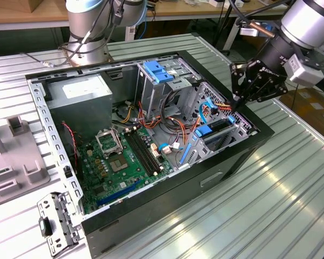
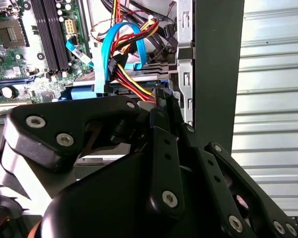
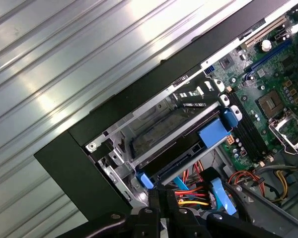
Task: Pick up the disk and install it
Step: 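Insert the first disk wire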
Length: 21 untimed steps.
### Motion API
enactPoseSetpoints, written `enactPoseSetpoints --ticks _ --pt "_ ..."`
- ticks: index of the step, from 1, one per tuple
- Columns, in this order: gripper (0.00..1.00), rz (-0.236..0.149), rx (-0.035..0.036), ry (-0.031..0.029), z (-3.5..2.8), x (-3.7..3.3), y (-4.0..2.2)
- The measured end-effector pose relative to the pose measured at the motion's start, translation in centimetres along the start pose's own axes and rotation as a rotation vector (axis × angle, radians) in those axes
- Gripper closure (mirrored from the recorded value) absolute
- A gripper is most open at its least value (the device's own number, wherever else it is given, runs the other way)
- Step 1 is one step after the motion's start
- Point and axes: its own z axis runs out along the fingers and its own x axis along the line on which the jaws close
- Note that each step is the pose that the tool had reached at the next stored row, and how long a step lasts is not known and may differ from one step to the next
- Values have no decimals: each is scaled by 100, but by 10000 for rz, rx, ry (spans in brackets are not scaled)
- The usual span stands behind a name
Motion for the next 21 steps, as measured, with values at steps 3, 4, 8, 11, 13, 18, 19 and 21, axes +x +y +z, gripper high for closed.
enactPoseSetpoints --ticks 3,4,8,11,13,18,19,21 --pt "83 0 -1 0 8 -22 17" --pt "83 0 1 0 18 -38 31" --pt "83 1 0 1 54 -81 67" --pt "83 2 0 0 90 -95 83" --pt "83 2 0 1 103 -101 89" --pt "83 7 0 1 140 -116 106" --pt "83 9 2 0 149 -115 107" --pt "83 26 2 2 163 -115 109"
